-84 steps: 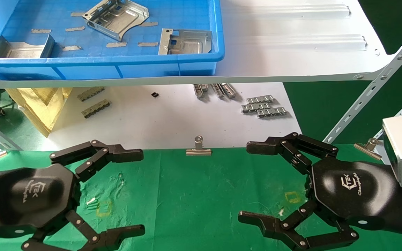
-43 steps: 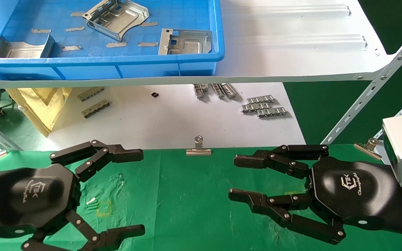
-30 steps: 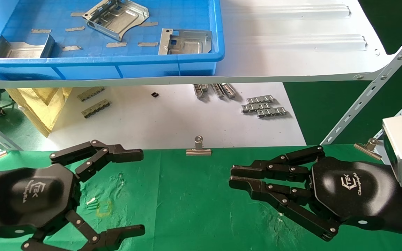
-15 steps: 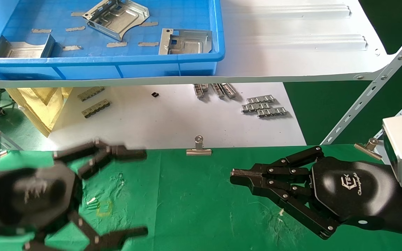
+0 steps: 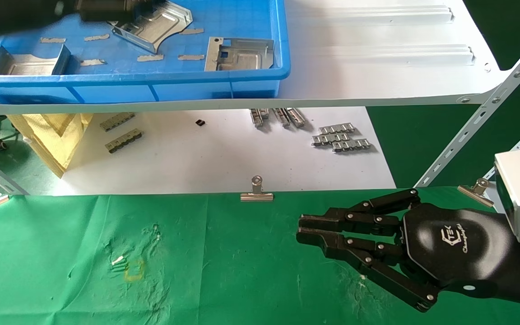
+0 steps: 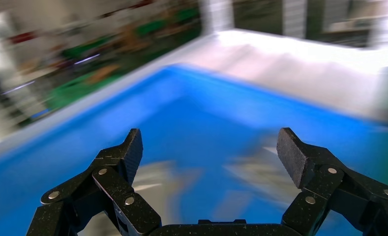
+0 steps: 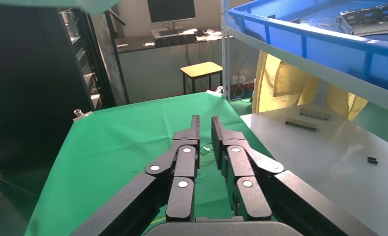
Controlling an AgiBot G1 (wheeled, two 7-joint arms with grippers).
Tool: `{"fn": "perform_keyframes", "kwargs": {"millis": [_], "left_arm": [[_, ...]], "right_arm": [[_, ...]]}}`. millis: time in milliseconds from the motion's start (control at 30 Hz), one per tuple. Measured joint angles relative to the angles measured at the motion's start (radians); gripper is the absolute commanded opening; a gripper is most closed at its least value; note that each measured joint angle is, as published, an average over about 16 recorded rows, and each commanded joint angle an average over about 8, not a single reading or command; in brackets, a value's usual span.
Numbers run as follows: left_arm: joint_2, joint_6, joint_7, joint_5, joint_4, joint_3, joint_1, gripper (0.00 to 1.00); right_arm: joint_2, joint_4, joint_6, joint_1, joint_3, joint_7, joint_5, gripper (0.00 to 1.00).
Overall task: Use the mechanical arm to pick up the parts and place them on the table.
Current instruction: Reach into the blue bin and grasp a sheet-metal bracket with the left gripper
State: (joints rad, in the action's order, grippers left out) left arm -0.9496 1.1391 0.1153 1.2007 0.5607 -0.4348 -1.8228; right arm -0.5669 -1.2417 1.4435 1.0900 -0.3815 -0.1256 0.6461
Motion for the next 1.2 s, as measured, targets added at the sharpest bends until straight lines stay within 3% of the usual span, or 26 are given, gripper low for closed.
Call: {"fn": "perform_keyframes", "kwargs": {"millis": [300, 333, 533, 600, 1200], "left_arm": [[-0.165, -0.258, -0.082, 0.164, -0.357, -0.066, -0.176, 0.98], [-0.176, -0.274, -0.087, 0.172, -0.381, -0.07, -0.185, 0.9], [-0.217, -0.327, -0.1, 0.192, -0.483, -0.08, -0.218, 0.15], [-0.225, -0.337, -0.098, 0.192, -0.504, -0.08, -0.224, 0.0], [-0.262, -0.402, -0.041, 0.18, -0.571, -0.072, -0.227, 0.0]], "right_arm": [[0.0, 0.0, 0.0, 0.0, 0.0, 0.0, 0.0, 1.0], [0.0, 0.0, 0.0, 0.0, 0.0, 0.0, 0.0, 1.0], [0.0, 0.0, 0.0, 0.0, 0.0, 0.0, 0.0, 1.0], [0.0, 0.0, 0.0, 0.0, 0.0, 0.0, 0.0, 1.0], [0.0, 0.0, 0.0, 0.0, 0.0, 0.0, 0.0, 1.0]]}}
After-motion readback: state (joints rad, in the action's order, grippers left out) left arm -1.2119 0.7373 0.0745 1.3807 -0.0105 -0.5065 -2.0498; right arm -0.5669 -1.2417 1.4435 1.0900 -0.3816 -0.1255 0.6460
